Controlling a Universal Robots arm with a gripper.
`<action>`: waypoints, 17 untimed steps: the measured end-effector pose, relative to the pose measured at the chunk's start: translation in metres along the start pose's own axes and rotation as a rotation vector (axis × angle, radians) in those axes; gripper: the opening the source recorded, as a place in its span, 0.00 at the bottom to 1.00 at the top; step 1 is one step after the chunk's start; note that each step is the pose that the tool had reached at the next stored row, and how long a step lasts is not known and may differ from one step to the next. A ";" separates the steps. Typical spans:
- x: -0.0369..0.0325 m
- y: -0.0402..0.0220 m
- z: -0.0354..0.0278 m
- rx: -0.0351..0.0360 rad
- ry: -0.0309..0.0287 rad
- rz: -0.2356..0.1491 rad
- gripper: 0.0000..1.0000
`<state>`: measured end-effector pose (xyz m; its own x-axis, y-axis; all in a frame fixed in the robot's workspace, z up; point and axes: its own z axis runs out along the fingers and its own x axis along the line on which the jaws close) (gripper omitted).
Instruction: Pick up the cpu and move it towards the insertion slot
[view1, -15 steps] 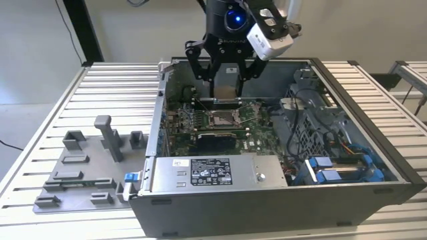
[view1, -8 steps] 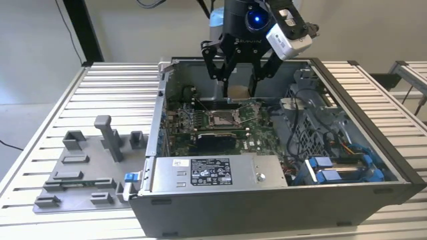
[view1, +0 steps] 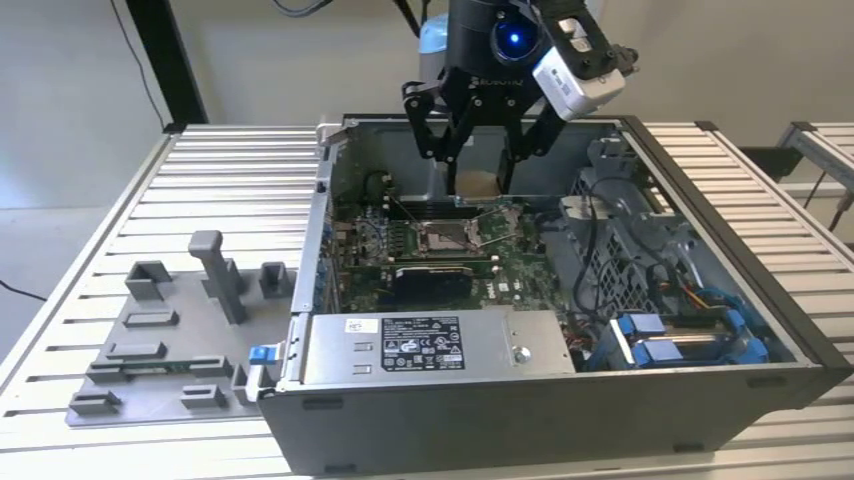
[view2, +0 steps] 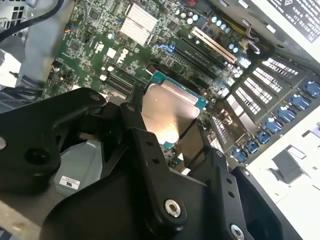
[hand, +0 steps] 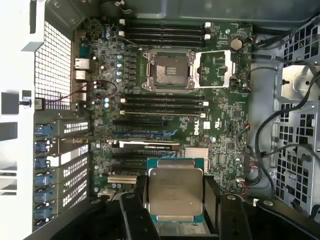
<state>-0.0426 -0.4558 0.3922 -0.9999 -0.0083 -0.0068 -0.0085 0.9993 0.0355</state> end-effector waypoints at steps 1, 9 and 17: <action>0.0000 0.0000 0.0000 0.0000 0.0000 0.000 0.00; 0.0009 0.0057 0.0002 0.0000 0.0000 0.000 0.00; 0.0029 0.0257 0.0009 0.0000 0.0000 0.000 0.00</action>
<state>-0.0457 -0.4301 0.3922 -0.9999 -0.0083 -0.0068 -0.0086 0.9993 0.0355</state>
